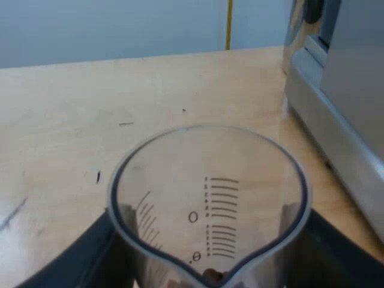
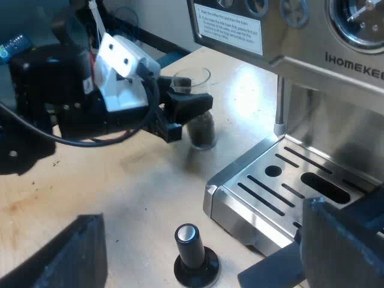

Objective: Pour the beans into the coffee machine

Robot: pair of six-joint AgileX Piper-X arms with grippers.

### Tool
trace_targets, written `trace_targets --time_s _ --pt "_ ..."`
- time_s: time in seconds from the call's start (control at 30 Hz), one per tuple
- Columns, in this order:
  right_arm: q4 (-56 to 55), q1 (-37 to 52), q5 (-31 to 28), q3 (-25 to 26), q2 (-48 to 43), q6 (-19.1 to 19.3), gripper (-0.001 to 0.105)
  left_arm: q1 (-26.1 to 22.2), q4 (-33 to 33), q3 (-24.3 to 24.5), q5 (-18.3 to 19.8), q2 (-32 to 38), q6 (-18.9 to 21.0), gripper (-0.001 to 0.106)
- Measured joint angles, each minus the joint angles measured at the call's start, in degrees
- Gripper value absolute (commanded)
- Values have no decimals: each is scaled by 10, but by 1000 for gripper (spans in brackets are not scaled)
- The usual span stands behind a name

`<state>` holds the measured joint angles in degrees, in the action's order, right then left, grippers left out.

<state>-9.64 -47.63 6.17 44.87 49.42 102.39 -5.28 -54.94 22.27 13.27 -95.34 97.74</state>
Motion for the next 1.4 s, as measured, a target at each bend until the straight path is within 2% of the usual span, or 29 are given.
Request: trace_targets --time_s 0.17,0.23,0.27,0.4,0.47,0.67,0.77,0.87,1.0,1.1,1.27,1.33,1.37,1.4 --pt "0 0 0 0 0 0 68 0 33 -6 0 48 0 40" --pt "0 0 0 0 0 0 68 0 67 -6 0 85 0 40" --pt "0 0 0 0 0 0 68 0 120 -6 3 137 8 40" --pt "0 0 0 0 0 0 68 0 177 -6 6 152 36 40" --pt "0 0 0 0 0 0 68 0 239 -8 14 190 38 40" --pt "0 0 0 0 0 0 68 0 311 -8 13 291 37 40" --pt "0 0 0 0 0 0 68 0 328 -8 8 315 36 40" --pt "0 0 0 0 0 0 68 0 398 -8 6 369 8 40" --pt "0 0 0 2 -2 0 68 0 495 21 6 444 -19 40" --pt "0 0 -2 9 -8 -1 68 0 553 43 6 468 -57 40" --pt "0 0 -22 24 -26 -1 68 0 597 64 6 487 -74 40" --pt "0 0 -23 25 -27 -1 68 0 655 92 6 500 -79 40" --pt "0 0 -49 32 -38 -1 68 0 687 118 6 509 -80 40" --pt "0 0 -51 35 -44 -1 68 0 693 128 6 513 -81 40"
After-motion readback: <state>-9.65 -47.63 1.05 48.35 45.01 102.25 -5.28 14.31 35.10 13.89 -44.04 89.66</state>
